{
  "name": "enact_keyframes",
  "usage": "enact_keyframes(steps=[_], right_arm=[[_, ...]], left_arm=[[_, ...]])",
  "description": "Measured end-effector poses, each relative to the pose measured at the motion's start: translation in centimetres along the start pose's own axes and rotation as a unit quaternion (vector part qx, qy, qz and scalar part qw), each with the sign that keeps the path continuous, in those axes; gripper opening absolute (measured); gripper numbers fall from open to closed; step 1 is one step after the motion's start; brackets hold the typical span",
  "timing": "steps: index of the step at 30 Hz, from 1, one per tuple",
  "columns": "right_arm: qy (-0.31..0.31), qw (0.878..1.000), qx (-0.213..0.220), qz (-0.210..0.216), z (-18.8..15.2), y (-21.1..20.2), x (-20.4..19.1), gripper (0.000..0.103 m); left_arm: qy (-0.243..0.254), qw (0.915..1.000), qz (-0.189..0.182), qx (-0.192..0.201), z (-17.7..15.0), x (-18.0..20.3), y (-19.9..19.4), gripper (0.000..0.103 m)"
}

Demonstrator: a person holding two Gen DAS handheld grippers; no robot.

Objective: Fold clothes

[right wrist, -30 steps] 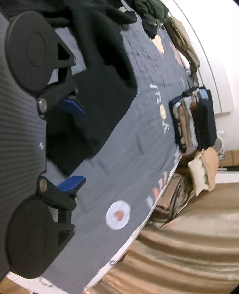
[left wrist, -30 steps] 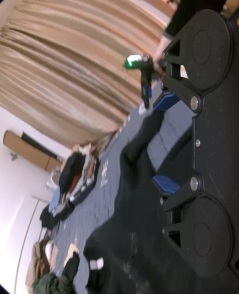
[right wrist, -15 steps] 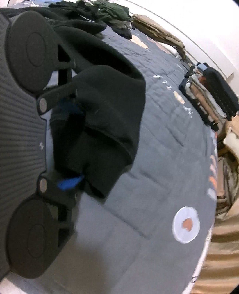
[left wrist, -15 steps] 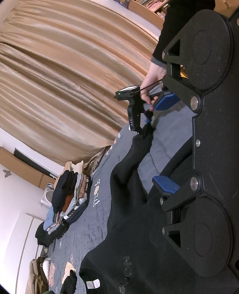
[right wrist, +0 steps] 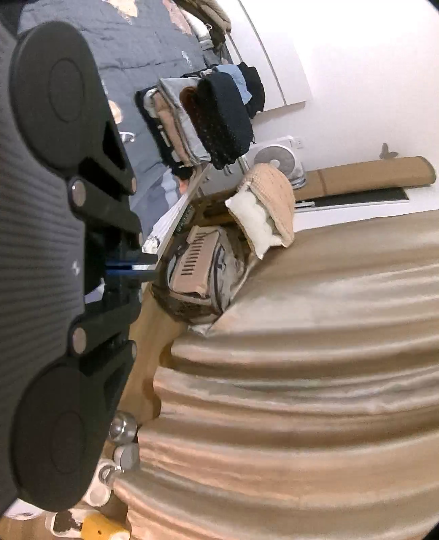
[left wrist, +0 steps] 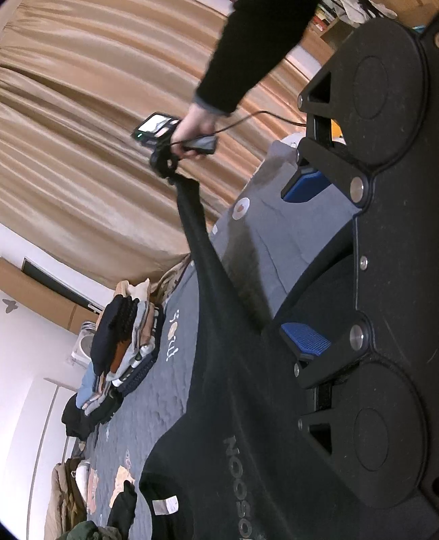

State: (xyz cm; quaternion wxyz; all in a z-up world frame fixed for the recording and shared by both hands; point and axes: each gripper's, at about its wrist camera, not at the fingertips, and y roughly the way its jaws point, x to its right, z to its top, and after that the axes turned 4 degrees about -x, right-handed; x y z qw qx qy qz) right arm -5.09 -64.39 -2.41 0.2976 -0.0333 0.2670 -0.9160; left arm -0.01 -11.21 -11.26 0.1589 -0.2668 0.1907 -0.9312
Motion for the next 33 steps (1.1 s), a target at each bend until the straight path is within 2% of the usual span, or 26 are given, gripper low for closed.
enact_keyframes(steps=[3, 6, 9, 10, 13, 16, 18, 22, 23, 25, 26, 29, 31, 33], right_arm=[[-0.048, 0.998, 0.010, -0.031, -0.1, 1.8, -1.6, 0.001], [-0.032, 0.998, -0.001, -0.052, -0.8, 3.5, -0.8, 0.001], [0.001, 0.991, 0.047, -0.121, -0.7, 3.7, 1.8, 0.000], [0.021, 0.991, 0.048, -0.121, -0.2, 3.6, 3.0, 0.000], [0.069, 0.995, 0.008, -0.067, 0.8, 3.7, 5.8, 0.000], [0.039, 0.998, -0.038, 0.024, -0.6, 2.0, 5.2, 0.003], [0.007, 0.993, -0.068, 0.094, -2.9, -0.2, 3.6, 0.004], [-0.027, 0.967, -0.119, 0.223, -9.2, -6.1, 0.7, 0.016], [-0.031, 0.960, -0.134, 0.245, -10.7, -7.7, 0.1, 0.019], [-0.038, 0.945, -0.161, 0.280, -13.4, -11.0, -1.4, 0.033], [-0.042, 0.937, -0.175, 0.298, -14.8, -12.7, -2.2, 0.035], [-0.076, 0.919, -0.197, 0.334, -17.8, -16.8, -3.9, 0.043], [-0.078, 0.912, -0.207, 0.346, -19.5, -18.6, -4.4, 0.050], [-0.080, 0.906, -0.224, 0.350, -21.6, -20.0, -5.0, 0.052]], left_arm=[[-0.003, 0.9999, 0.005, -0.009, -0.2, -0.5, 0.5, 0.077], [-0.004, 0.9998, 0.010, -0.016, -0.4, -0.8, 0.8, 0.077], [0.001, 0.9999, 0.008, -0.014, -0.5, -1.0, 0.2, 0.077], [0.003, 0.9999, 0.008, -0.011, -0.4, -1.0, 0.0, 0.077], [-0.001, 1.0000, 0.001, -0.004, 0.0, -1.0, -0.2, 0.077], [-0.007, 1.0000, 0.000, -0.006, 0.1, -1.1, -0.3, 0.077], [-0.003, 1.0000, 0.004, -0.004, 0.1, -0.9, -0.6, 0.077], [-0.002, 1.0000, 0.005, 0.005, 0.3, -0.3, -1.3, 0.077], [0.000, 1.0000, 0.005, 0.007, 0.3, 0.0, -1.6, 0.077], [0.006, 0.9999, 0.008, 0.009, 0.1, 0.6, -2.2, 0.079], [0.008, 0.9999, 0.010, 0.009, -0.2, 0.9, -2.5, 0.079], [0.008, 0.9998, 0.013, 0.010, -1.0, 1.9, -3.5, 0.079], [0.007, 0.9998, 0.013, 0.013, -1.4, 2.7, -4.3, 0.079], [0.002, 0.9997, 0.012, 0.020, -2.0, 3.3, -5.4, 0.079]])
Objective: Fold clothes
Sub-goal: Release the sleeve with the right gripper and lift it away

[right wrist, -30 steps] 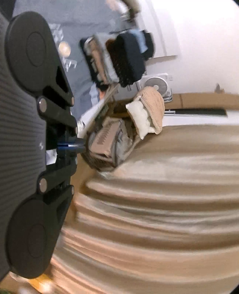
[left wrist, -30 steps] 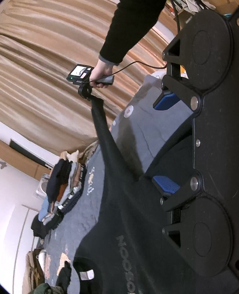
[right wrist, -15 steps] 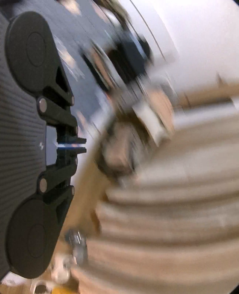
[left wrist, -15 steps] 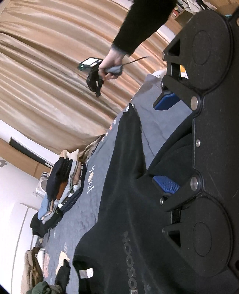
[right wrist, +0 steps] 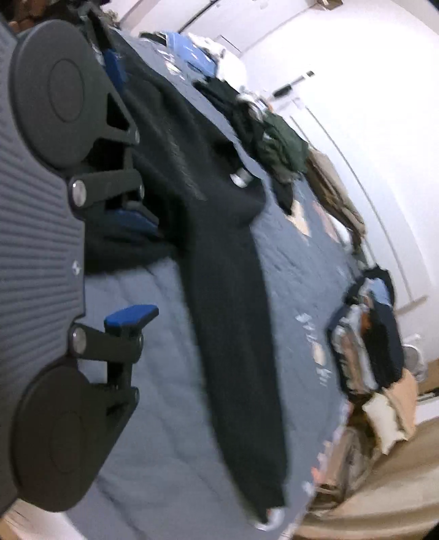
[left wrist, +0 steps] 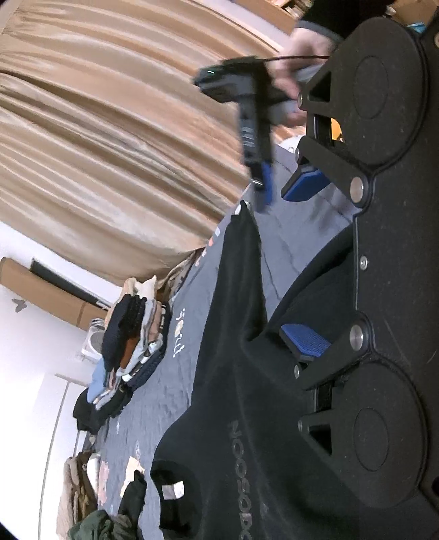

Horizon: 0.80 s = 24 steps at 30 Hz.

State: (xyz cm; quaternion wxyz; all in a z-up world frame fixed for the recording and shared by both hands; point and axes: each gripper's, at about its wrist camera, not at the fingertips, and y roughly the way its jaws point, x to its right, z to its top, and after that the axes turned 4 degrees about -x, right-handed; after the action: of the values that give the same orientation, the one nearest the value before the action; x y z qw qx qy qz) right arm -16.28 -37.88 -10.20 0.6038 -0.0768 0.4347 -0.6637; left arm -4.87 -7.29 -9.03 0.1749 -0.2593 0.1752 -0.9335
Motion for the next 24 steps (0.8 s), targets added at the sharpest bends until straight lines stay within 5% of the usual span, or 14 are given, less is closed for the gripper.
enact_keyframes(steps=[5, 12, 14, 15, 16, 17, 24], right_arm=[[-0.050, 0.995, -0.070, -0.046, -4.8, 2.2, -2.9, 0.055], [-0.069, 0.991, -0.078, -0.079, -8.5, 4.1, -3.3, 0.058], [-0.034, 0.995, -0.073, -0.055, -8.8, 4.5, -2.5, 0.057], [-0.010, 0.997, -0.073, -0.037, -8.9, 4.6, -2.1, 0.046], [0.009, 0.997, -0.076, -0.015, -8.9, 4.6, -1.8, 0.020], [0.022, 0.997, -0.079, 0.000, -8.9, 4.6, -1.8, 0.014], [0.123, 0.988, -0.029, 0.086, -6.3, -3.3, -0.5, 0.004]], left_arm=[[-0.017, 0.9997, 0.007, 0.016, -2.3, 0.9, -2.7, 0.081], [-0.026, 0.9990, 0.023, 0.028, -3.0, 1.5, -3.7, 0.081], [-0.024, 0.9989, 0.026, 0.033, -2.8, 1.6, -3.6, 0.082], [-0.024, 0.9988, 0.027, 0.034, -2.8, 1.5, -3.5, 0.082], [-0.024, 0.9987, 0.028, 0.035, -2.8, 1.5, -3.5, 0.082], [-0.024, 0.9986, 0.030, 0.035, -2.8, 1.4, -3.6, 0.082], [-0.025, 0.9977, 0.043, 0.045, -2.9, 0.6, -4.6, 0.082]])
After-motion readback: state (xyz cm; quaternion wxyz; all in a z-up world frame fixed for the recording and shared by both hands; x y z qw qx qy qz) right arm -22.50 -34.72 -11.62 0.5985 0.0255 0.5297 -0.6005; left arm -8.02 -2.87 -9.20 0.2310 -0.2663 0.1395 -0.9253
